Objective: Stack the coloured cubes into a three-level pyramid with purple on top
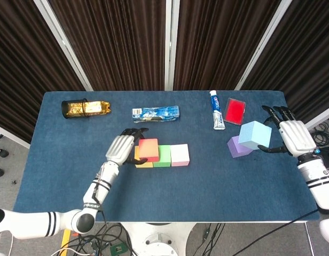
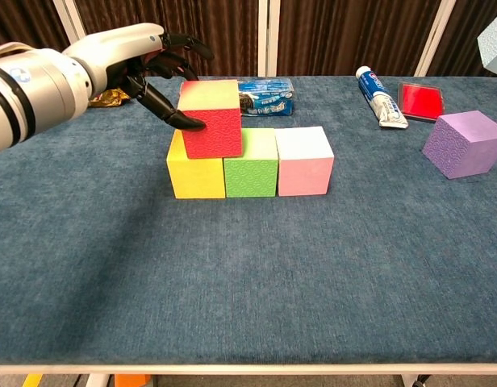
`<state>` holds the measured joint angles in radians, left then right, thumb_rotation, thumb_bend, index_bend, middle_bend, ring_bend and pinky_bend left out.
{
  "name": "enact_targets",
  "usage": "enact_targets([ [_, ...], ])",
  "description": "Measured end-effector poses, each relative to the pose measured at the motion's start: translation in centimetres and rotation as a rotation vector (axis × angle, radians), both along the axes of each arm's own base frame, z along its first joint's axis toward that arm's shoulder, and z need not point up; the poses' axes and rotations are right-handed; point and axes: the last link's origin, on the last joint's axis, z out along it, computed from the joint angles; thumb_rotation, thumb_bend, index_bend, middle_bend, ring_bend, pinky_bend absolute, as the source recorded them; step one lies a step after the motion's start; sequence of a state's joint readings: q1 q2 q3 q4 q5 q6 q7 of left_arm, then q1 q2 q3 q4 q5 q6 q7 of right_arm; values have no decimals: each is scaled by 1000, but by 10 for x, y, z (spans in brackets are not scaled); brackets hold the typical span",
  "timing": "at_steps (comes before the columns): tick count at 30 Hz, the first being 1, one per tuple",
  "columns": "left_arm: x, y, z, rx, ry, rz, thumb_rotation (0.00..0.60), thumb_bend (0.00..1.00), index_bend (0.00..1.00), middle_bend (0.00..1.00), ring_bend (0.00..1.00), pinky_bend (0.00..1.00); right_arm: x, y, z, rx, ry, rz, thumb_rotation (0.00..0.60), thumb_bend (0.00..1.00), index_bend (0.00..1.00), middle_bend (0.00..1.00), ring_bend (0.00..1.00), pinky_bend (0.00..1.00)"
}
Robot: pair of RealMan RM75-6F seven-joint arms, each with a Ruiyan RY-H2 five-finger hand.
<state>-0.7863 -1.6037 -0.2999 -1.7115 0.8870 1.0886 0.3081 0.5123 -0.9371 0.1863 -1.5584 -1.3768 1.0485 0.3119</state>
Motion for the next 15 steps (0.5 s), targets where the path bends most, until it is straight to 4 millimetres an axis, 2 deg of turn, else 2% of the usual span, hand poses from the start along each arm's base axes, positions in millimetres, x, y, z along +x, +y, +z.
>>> enact_targets([
  [15,1,6,1,-8,9,-15,600,275,149,538,132,133,-8,1,-1,1,3,-19,600,124,0,562,70,0],
])
